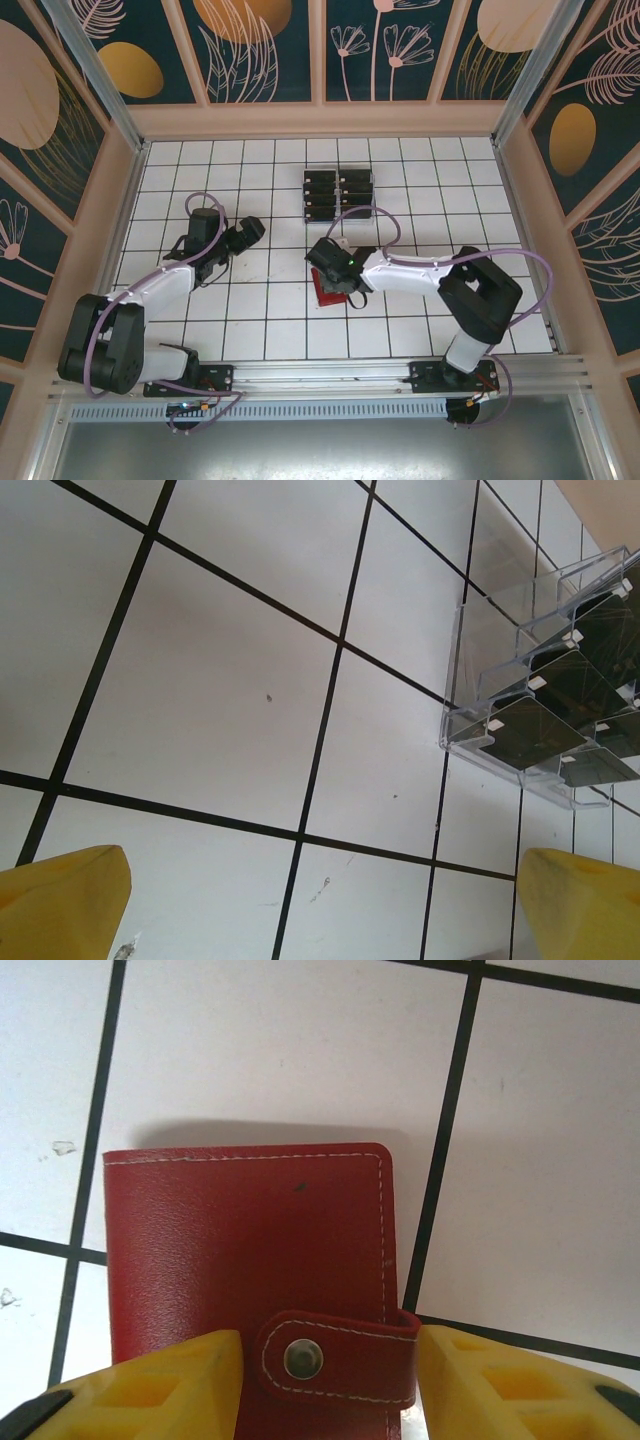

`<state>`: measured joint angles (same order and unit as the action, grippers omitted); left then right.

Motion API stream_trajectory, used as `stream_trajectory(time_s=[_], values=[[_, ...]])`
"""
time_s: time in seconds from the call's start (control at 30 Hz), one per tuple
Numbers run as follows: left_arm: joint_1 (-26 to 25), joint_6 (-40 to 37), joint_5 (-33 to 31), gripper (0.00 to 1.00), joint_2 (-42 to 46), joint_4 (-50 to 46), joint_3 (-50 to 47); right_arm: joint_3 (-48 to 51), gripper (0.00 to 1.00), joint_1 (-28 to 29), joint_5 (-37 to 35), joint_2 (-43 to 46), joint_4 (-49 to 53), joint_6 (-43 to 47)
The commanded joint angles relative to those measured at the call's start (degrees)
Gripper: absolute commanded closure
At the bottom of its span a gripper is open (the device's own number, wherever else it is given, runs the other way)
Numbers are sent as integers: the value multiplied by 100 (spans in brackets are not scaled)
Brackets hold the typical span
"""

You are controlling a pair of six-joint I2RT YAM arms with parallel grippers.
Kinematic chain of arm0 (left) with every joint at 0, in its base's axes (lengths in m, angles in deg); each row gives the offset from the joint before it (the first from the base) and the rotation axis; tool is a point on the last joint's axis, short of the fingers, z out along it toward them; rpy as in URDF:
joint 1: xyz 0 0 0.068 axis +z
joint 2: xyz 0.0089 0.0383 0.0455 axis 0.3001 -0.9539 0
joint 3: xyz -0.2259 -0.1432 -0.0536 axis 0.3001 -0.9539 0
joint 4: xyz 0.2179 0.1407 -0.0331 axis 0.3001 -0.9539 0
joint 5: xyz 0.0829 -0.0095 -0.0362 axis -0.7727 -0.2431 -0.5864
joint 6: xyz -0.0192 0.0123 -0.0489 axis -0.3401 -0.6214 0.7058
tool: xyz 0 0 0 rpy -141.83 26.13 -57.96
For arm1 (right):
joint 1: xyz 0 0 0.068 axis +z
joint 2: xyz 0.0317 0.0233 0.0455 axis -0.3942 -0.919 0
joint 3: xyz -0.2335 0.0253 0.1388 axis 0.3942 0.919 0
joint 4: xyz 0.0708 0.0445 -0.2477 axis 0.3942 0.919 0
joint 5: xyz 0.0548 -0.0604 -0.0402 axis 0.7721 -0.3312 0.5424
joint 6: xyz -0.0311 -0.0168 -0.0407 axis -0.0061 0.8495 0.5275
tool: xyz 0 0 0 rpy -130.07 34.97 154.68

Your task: Put the credit cards into the card holder

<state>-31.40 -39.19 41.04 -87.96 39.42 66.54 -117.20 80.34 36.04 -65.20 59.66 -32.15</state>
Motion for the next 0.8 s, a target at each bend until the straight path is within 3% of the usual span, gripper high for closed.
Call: stream_trajectory(time_s=[0.0,0.23,0.5,0.63,0.77], values=[[-39,-46,117,1,-77,130,187,-156,52,49,-189,-189,175,15],[-39,-71,135,1,-74,117,241,-56,68,24,-264,-252,193,18],[-39,-171,164,1,-23,35,298,61,94,-70,-230,-51,185,114],[-46,-211,181,1,11,0,293,13,93,-79,-174,58,192,150],[-41,-215,197,1,31,-11,275,-68,72,-53,-133,109,244,141]])
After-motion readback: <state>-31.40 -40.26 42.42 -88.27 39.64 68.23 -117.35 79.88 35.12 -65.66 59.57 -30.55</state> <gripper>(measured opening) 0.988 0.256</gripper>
